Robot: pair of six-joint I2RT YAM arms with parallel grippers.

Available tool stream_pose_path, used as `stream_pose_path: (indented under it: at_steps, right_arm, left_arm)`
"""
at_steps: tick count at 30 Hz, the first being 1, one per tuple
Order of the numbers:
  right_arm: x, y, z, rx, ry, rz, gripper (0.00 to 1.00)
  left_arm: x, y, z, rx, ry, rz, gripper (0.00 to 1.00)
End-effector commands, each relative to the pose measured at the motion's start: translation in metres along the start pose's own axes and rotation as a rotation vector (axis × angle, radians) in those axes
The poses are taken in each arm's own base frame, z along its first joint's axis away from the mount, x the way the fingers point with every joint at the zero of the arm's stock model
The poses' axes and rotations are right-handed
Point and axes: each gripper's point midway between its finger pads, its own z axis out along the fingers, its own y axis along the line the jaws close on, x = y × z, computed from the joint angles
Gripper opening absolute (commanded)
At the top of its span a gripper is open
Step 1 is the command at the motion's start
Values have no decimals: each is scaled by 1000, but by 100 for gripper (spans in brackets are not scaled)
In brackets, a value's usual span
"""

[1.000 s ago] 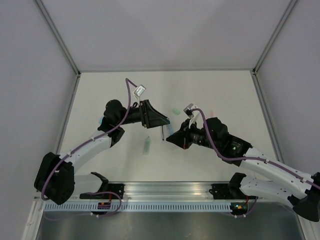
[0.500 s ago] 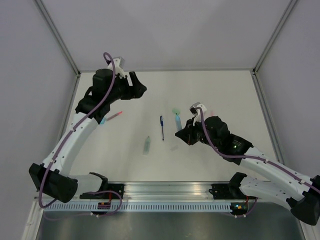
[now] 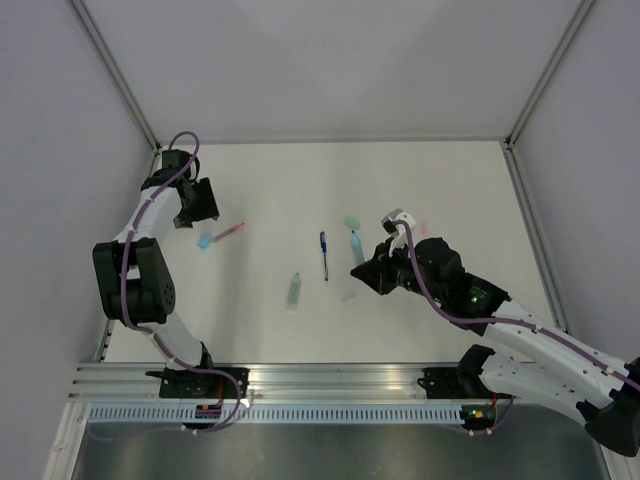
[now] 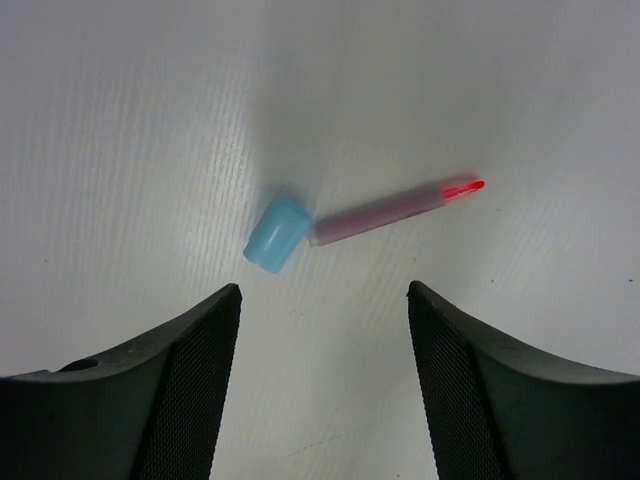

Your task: Insert the pens into the pen caps

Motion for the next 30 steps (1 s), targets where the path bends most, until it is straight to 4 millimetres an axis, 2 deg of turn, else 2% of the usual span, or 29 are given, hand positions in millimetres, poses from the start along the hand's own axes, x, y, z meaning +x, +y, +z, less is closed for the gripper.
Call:
stream_pose_path:
  at_steps: [1, 5, 8, 15, 22, 30]
  right_arm:
    - [-14, 11, -5, -60, -62, -19, 0]
    - [-12, 9, -5, -55, -59, -21, 0]
    - [-13, 10, -6, -59, -64, -22, 0]
    - [-13, 12, -8, -66, -69, -20, 0]
    - [-12, 15, -7, -84, -65, -15, 0]
    - [-16, 20, -12, -109, -70, -17, 0]
  left_arm:
    - [8, 4, 14, -10, 44, 83, 70]
    - [6, 15, 26, -62, 74, 106, 68]
    - [2, 15, 31, -41, 76, 120, 66]
    - [14, 21, 45, -46, 135, 146, 60]
    - [13, 26, 47, -71, 143, 161, 59]
    - [28, 29, 54, -81, 194, 152, 56]
